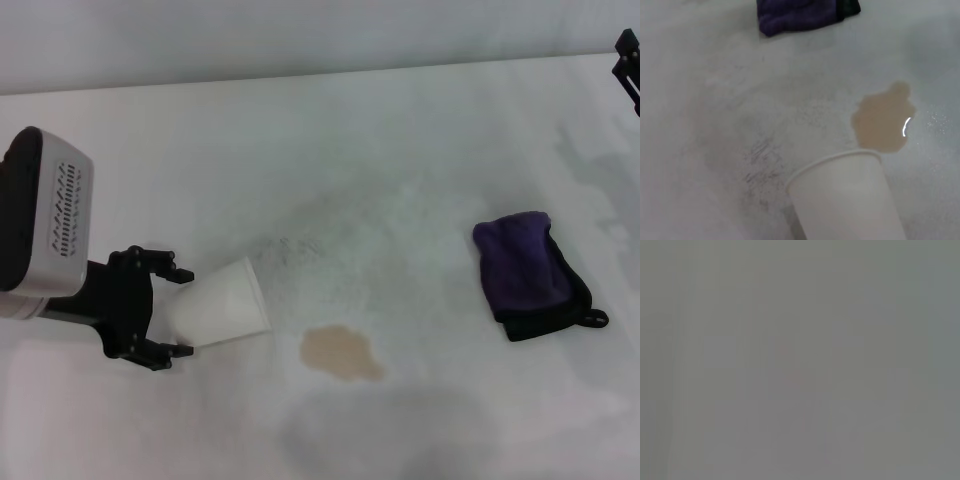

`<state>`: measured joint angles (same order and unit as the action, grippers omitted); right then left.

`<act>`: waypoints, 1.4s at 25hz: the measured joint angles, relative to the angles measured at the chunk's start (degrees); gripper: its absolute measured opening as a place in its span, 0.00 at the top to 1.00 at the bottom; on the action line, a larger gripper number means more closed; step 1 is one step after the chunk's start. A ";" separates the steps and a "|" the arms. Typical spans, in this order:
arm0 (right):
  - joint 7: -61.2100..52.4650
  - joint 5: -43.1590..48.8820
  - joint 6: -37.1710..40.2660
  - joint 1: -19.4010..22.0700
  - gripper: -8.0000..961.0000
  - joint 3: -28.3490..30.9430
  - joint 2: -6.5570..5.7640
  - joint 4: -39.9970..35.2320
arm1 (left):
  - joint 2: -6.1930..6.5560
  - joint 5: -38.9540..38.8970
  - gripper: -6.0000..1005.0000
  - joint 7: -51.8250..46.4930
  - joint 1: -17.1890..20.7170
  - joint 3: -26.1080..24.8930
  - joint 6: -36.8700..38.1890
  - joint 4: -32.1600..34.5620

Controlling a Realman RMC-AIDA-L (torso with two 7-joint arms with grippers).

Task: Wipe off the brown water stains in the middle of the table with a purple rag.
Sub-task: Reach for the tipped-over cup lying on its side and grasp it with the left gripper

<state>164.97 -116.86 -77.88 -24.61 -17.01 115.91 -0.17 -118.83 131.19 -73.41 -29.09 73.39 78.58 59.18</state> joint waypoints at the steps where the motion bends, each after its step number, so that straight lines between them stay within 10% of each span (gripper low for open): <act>1: -0.04 -0.02 0.01 0.00 0.12 0.01 -0.02 0.00 | 0.00 -0.01 0.14 0.12 -0.28 0.00 -0.04 -0.37; 35: 0.01 -0.14 -0.20 -0.61 0.12 -0.05 -0.20 -0.53 | 0.00 -4.00 0.15 -9.14 -4.20 -0.10 -0.74 -7.06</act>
<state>164.97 -117.00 -78.08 -25.22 -17.07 115.72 -0.70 -118.83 127.19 -82.55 -33.29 73.29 77.84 52.13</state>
